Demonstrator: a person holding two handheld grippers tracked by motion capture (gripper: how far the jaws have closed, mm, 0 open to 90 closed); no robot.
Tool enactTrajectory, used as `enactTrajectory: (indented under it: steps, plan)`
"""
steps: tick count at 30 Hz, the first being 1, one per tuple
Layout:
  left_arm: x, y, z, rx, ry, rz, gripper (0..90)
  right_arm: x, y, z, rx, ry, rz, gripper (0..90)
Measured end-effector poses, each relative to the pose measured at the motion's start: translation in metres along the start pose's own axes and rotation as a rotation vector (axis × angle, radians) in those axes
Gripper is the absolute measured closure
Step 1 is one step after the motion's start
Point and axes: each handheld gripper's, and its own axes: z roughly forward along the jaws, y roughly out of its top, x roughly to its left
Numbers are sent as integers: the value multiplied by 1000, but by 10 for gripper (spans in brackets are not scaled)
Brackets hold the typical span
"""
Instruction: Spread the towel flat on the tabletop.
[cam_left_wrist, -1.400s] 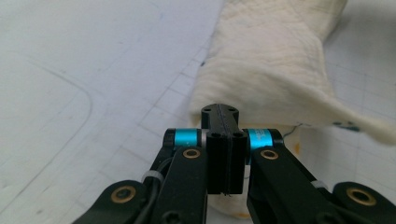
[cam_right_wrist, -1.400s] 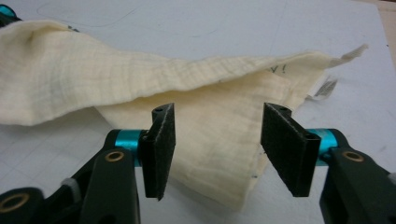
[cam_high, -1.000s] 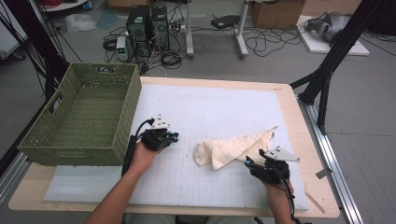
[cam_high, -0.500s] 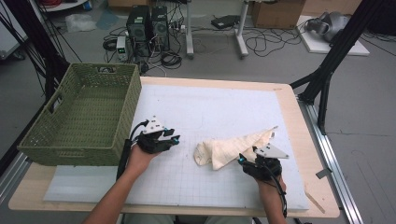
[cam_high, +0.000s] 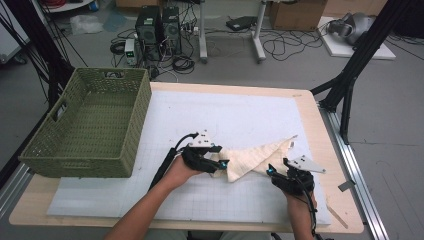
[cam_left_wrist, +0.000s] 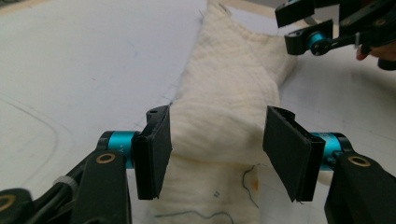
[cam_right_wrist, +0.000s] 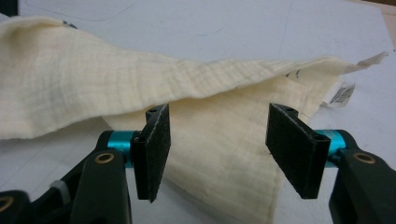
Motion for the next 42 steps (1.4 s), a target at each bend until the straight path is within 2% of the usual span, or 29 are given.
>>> enactTrajectory:
  steps: [2,3,5,6,10,12,15,16,20,24,27,28,32,35,36,38,39,40,42]
  plan:
    - [-2,0,9,38,30,2,445,0,0,0,0,1,-2,398]
    - [-2,0,10,56,45,9,507,0,0,0,0,2,-1,398]
    - [-4,1,11,76,58,55,740,0,0,-1,-2,4,2,399]
    - [-3,1,11,81,64,58,822,1,0,-1,-1,4,3,399]
    - [8,0,3,55,39,-43,845,1,-1,-1,4,12,4,404]
    - [18,0,-10,16,35,-122,845,1,-1,1,13,21,-6,410]
    - [31,-4,-26,-20,42,-207,845,2,-2,5,33,25,-20,414]
    - [37,-7,-32,-31,57,-239,844,3,-2,6,36,28,-20,415]
    - [51,-16,-49,-29,115,-317,848,8,0,8,36,50,-29,418]
    - [61,-29,-61,-23,157,-381,851,15,2,13,45,70,-67,425]
    - [67,-37,-67,-32,188,-424,849,20,6,18,43,116,-45,433]
    - [68,-39,-69,-23,214,-420,849,23,9,20,41,134,-44,451]
    - [69,-41,-69,-4,259,-400,828,39,24,36,42,194,-67,472]
    - [69,-39,-74,-32,289,-402,711,53,32,55,84,249,-83,492]
    - [68,-37,-77,-46,294,-398,680,55,33,60,108,250,-94,516]
    - [65,-33,-82,-76,282,-369,599,57,31,68,158,258,-109,594]
    - [62,-30,-85,-105,262,-349,575,56,29,70,169,258,-113,618]
    - [59,-28,-86,-124,249,-333,540,56,29,70,157,256,-110,663]
    - [48,-20,-87,-178,191,-275,474,54,30,69,164,241,-110,774]
